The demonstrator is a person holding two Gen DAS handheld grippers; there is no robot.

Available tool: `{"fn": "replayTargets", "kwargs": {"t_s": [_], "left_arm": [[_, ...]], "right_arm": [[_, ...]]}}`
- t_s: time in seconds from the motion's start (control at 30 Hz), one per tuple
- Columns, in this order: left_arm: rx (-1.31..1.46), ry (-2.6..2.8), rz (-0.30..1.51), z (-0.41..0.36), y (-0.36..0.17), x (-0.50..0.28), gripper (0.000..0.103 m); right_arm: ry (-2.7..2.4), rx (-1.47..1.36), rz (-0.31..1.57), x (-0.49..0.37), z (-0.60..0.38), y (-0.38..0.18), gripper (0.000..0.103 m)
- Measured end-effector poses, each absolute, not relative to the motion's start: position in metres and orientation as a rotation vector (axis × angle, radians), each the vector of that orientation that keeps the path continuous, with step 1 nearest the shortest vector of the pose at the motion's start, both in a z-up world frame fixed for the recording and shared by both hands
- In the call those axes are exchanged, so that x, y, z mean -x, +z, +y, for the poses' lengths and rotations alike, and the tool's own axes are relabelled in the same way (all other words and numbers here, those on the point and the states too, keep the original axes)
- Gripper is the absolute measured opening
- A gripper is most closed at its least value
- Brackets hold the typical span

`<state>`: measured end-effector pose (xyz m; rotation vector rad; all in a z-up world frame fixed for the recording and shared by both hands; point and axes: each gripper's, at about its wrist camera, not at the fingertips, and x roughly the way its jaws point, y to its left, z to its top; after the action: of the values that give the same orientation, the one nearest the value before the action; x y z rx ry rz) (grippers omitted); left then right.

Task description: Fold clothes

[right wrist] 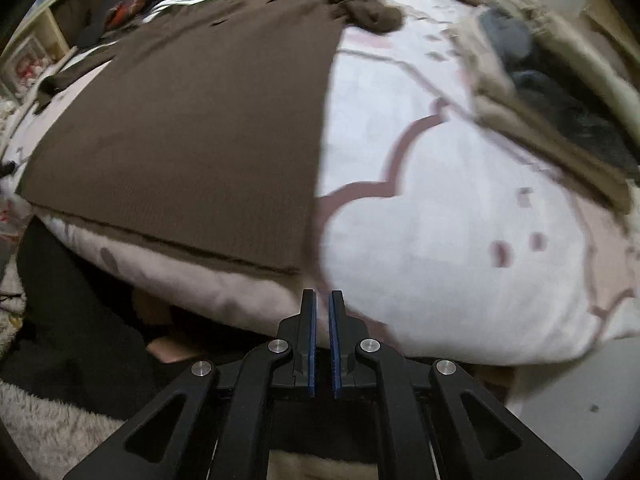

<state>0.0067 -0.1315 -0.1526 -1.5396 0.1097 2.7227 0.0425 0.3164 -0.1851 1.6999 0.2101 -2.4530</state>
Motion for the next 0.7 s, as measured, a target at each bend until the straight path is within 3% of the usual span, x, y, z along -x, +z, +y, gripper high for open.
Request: {"fn": "replayTargets", "kwargs": {"t_s": [0.07,0.1,0.27,0.37,0.43,0.53,0.7], "left_arm": [[1.414,2.733,0.137,-0.118,-0.134,0.006,0.056],[1.361,2.726,0.162,-0.107,-0.13,0.017,0.056],[1.298,2.599,0.202,-0.044,-0.157,0.087,0.055],[1.406,2.467,0.255,-0.018,-0.194,0.103,0.044],[1.448,2.374,0.322,-0.004,-0.217,0.087,0.044],[1.379,2.361,0.395,0.0,-0.228,0.047,0.044],[1.431,2.271,0.201,-0.023,-0.219,0.017,0.044]], "right_arm": [[-2.513,-1.593,0.156,-0.029,0.321,-0.161,0.006],[-2.538,-1.524,0.145,-0.016,0.318,-0.149,0.006],[-2.549,-1.269,0.129,0.075,0.267,-0.121,0.006],[-2.47,-1.304,0.112,0.122,0.229,-0.145,0.006],[-2.403,-1.379,0.118,0.146,0.208,-0.172,0.006],[-2.329,-1.479,0.201,0.13,0.206,-0.212,0.006],[-2.378,-1.417,0.252,0.055,0.241,-0.223,0.006]]}}
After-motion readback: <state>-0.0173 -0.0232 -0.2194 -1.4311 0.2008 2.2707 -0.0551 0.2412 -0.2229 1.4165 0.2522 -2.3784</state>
